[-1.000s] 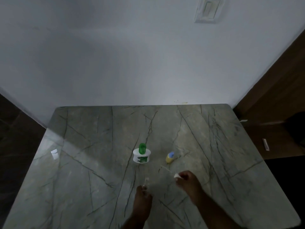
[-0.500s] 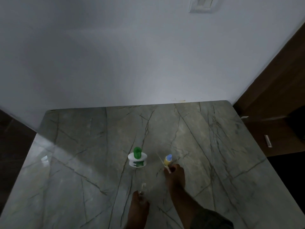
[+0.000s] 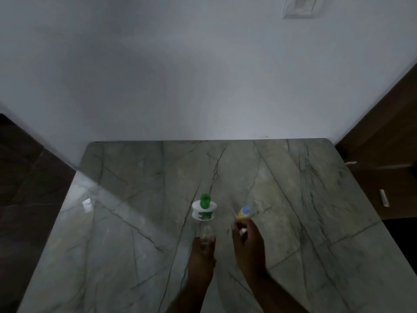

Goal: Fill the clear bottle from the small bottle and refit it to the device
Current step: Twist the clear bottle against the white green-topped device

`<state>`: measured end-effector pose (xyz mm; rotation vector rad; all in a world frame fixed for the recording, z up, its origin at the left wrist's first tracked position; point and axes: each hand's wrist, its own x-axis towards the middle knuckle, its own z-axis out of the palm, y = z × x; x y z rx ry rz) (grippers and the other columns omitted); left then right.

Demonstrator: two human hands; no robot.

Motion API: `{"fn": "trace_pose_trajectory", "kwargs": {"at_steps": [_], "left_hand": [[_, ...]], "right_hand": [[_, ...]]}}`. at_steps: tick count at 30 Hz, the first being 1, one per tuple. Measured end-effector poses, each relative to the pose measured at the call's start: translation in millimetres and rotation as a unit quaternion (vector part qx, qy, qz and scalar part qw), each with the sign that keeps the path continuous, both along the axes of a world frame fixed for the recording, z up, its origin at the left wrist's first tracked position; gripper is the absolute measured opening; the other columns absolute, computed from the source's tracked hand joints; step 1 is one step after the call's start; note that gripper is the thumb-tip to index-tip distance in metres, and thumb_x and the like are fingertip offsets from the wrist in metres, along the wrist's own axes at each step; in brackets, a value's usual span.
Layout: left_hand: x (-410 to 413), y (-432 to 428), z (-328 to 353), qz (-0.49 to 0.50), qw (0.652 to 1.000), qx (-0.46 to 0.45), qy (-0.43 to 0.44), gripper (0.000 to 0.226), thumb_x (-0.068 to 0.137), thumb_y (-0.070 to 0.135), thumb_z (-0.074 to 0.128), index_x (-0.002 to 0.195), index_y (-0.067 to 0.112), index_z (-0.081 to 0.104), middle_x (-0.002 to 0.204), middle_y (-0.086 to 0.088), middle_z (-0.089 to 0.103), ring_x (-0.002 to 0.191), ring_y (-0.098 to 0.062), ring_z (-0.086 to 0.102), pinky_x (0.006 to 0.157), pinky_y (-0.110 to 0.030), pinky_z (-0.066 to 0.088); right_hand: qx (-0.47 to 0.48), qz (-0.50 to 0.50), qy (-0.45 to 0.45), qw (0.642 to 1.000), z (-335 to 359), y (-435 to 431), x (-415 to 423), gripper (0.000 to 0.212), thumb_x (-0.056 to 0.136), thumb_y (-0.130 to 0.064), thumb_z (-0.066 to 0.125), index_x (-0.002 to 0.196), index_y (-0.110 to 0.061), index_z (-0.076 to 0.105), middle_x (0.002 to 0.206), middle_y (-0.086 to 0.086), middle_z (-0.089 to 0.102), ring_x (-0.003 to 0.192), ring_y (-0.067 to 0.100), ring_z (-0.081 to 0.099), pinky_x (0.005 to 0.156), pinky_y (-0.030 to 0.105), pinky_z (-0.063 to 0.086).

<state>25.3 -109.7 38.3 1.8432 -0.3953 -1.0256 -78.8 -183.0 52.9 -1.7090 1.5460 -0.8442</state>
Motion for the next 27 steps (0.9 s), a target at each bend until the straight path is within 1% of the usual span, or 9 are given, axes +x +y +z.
{"fn": "trace_pose_trajectory", "kwargs": {"at_steps": [1,3,6,7,13,16,19,24,27], "left_hand": [[1.9,-0.2,4.4,0.009,1.0,-0.003,0.0,0.016,0.094,0.033,0.061,0.097,0.017,0.058,0.082,-0.006,0.069,0.059,-0.017,0.063,0.048,-0.024,0.048],[5.7,-2.3,11.7,0.025,1.0,-0.002,0.0,0.025,0.092,0.041,0.062,0.095,0.016,0.06,0.077,-0.003,0.069,0.055,-0.014,0.063,0.046,-0.022,0.048],[11.5,-7.8,19.2,0.038,0.999,-0.004,-0.004,0.036,0.086,0.055,0.061,0.092,0.02,0.061,0.074,0.0,0.07,0.051,-0.013,0.064,0.046,-0.025,0.048],[13.2,-10.4,21.6,0.039,0.999,-0.007,-0.007,0.038,0.084,0.059,0.061,0.091,0.021,0.061,0.073,0.001,0.07,0.05,-0.012,0.065,0.045,-0.025,0.048],[21.9,-28.1,36.8,0.024,0.999,-0.016,-0.037,0.052,0.078,0.072,0.057,0.073,0.02,0.062,0.062,0.001,0.069,0.042,-0.008,0.061,0.038,-0.021,0.045],[24.7,-29.8,38.6,0.01,0.998,-0.018,-0.06,0.058,0.076,0.076,0.055,0.068,0.018,0.061,0.052,0.002,0.064,0.038,-0.008,0.059,0.036,-0.019,0.043],[25.3,-24.8,36.7,-0.001,0.997,-0.01,-0.076,0.064,0.071,0.083,0.051,0.065,0.021,0.061,0.05,0.004,0.064,0.038,-0.008,0.059,0.037,-0.018,0.042],[26.0,-21.6,37.2,-0.007,0.996,0.004,-0.089,0.073,0.061,0.091,0.041,0.062,0.022,0.062,0.048,0.005,0.063,0.038,-0.008,0.06,0.036,-0.014,0.04],[26.2,-26.9,40.1,-0.009,0.996,0.004,-0.09,0.07,0.065,0.089,0.043,0.063,0.021,0.062,0.048,0.005,0.063,0.037,-0.008,0.06,0.035,-0.013,0.039]], "right_hand": [[0.003,0.041,-0.023,0.999,15.3,-6.4,11.1,0.016,0.092,-0.034,0.061,0.107,-0.03,0.061,0.094,-0.021,0.061,0.083,-0.005,0.062,0.067,0.014,0.05],[0.028,0.123,-0.065,0.99,41.2,-27.6,34.6,0.028,0.092,-0.033,0.063,0.119,-0.028,0.059,0.108,-0.019,0.061,0.087,-0.001,0.064,0.067,0.012,0.05],[0.122,0.204,-0.07,0.969,62.8,-59.1,61.3,0.043,0.09,-0.024,0.066,0.132,-0.023,0.057,0.123,-0.005,0.061,0.093,0.02,0.068,0.073,0.033,0.058],[0.15,0.214,-0.058,0.963,64.2,-65.9,66.4,0.043,0.089,-0.023,0.068,0.132,-0.023,0.058,0.124,-0.002,0.062,0.094,0.023,0.068,0.074,0.036,0.058],[0.231,0.229,-0.093,0.941,63.0,-79.7,71.0,0.035,0.086,0.0,0.067,0.12,-0.009,0.068,0.109,0.012,0.068,0.087,0.02,0.066,0.064,0.025,0.061],[0.236,0.232,-0.09,0.939,63.1,-85.4,73.0,0.031,0.085,0.0,0.068,0.116,-0.007,0.069,0.106,0.018,0.07,0.092,0.03,0.07,0.076,0.037,0.062],[0.238,0.234,-0.068,0.94,61.5,-88.1,74.2,0.029,0.083,-0.003,0.071,0.111,-0.01,0.071,0.105,0.019,0.071,0.099,0.036,0.07,0.089,0.05,0.058],[0.245,0.226,-0.057,0.941,61.8,-89.3,75.7,0.026,0.082,-0.007,0.073,0.107,-0.012,0.071,0.102,0.017,0.073,0.099,0.033,0.07,0.091,0.052,0.057],[0.236,0.225,-0.053,0.944,63.1,-87.2,75.1,0.026,0.082,-0.008,0.073,0.108,-0.011,0.071,0.101,0.017,0.073,0.098,0.034,0.071,0.089,0.051,0.058]]}}
